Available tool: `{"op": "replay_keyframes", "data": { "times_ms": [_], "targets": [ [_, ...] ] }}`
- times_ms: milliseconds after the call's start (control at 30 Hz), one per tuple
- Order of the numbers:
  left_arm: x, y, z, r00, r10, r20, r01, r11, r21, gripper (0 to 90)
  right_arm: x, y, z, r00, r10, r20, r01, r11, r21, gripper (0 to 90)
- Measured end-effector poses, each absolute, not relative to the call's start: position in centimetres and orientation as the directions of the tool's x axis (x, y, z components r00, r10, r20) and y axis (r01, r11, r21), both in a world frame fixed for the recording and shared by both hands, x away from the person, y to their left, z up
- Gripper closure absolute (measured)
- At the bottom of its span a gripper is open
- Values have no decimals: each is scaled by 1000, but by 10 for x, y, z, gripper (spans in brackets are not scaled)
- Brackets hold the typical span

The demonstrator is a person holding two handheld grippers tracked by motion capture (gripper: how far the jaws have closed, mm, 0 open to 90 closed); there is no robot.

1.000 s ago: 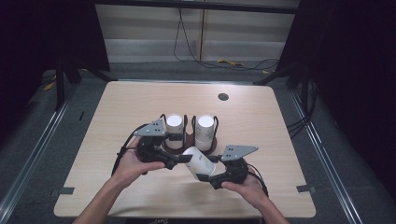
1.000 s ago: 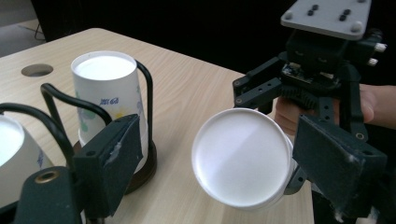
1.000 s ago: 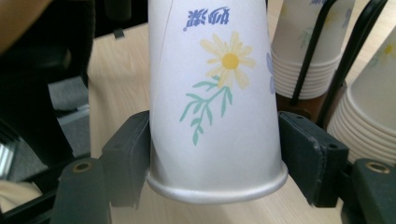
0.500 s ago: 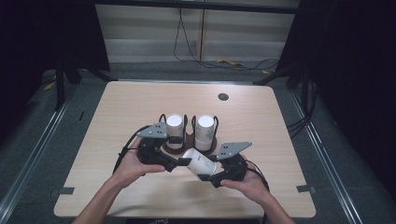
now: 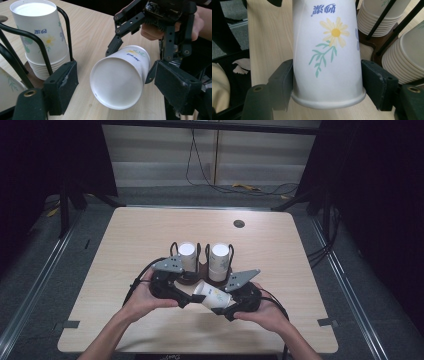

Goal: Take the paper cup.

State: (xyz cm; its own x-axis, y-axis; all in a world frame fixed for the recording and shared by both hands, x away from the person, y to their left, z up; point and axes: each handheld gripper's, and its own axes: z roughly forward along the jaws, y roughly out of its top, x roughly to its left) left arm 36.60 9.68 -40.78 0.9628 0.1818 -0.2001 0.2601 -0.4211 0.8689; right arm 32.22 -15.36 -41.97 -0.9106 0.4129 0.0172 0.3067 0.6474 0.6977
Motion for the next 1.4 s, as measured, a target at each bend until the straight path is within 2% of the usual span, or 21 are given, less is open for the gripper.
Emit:
{"op": "replay_keyframes", "data": {
  "times_ms": [400, 600, 1400],
  "targets": [
    [368, 92, -415, 965, 169, -201, 258, -468, 845, 217, 323, -152, -415, -923, 386, -10, 283, 693, 663, 308],
    [367, 91, -417, 970, 138, -199, 241, -494, 835, 260, 325, -149, -416, -928, 372, -26, 273, 723, 635, 310],
    [365, 84, -425, 984, 54, -170, 167, -623, 764, 304, 323, -140, -415, -953, 301, -41, 223, 785, 578, 314]
  ]
}}
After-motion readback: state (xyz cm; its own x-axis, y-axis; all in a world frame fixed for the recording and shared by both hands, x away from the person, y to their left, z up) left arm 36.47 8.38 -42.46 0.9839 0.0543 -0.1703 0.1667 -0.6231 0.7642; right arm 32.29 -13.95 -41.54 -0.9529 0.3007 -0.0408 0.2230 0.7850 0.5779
